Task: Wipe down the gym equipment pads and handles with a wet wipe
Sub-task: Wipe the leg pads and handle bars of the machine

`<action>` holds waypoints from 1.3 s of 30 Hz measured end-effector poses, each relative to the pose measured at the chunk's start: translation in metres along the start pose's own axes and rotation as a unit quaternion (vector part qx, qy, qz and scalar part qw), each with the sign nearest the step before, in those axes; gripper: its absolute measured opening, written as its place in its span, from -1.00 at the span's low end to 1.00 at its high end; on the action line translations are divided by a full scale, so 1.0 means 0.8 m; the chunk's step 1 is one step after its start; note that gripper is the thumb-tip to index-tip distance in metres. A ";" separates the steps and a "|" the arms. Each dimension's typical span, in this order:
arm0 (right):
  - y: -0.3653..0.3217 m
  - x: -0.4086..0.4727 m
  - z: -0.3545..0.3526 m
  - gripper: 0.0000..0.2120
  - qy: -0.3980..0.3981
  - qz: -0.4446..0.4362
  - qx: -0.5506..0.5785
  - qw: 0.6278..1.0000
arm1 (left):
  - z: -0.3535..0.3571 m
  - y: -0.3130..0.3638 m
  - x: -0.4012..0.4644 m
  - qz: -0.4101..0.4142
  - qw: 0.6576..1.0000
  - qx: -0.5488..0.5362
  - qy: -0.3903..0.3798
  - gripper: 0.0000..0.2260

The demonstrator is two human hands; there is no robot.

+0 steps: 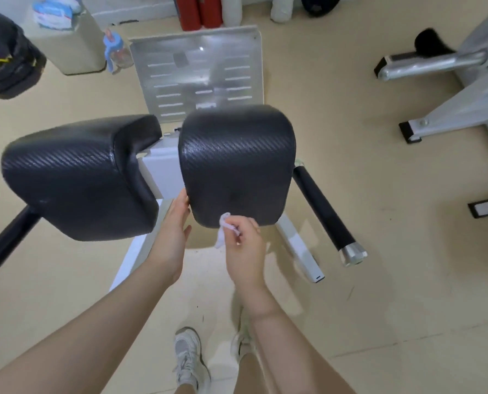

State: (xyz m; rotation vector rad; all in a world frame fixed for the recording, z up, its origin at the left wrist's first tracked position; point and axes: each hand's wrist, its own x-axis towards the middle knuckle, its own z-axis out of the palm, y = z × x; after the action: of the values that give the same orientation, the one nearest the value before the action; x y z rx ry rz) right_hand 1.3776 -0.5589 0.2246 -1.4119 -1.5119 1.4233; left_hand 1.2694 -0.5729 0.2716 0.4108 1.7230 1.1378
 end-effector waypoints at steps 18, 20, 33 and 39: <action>-0.220 0.208 0.013 -0.76 -0.241 -0.258 -0.320 0.879 | -0.048 0.085 0.069 0.040 0.999 0.008 0.012 -0.69; -0.221 0.237 0.037 -0.76 -0.334 -0.297 -0.385 0.808 | -0.052 0.082 0.077 0.077 0.993 0.091 0.018 -0.71; -0.197 0.340 0.125 -0.52 -0.540 -0.201 -0.591 0.564 | -0.074 0.097 0.098 0.059 0.988 0.140 -0.033 -0.71; -0.234 0.303 0.087 -0.64 -0.609 -0.200 -0.520 0.565 | -0.075 0.103 0.094 -0.014 0.999 0.042 -0.025 -0.71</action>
State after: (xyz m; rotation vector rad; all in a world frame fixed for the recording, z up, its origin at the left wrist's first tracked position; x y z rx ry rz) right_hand 1.2034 -0.3209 0.3328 -0.0854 -3.6791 1.1052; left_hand 1.1650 -0.5086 0.3041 0.4612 1.7311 1.0287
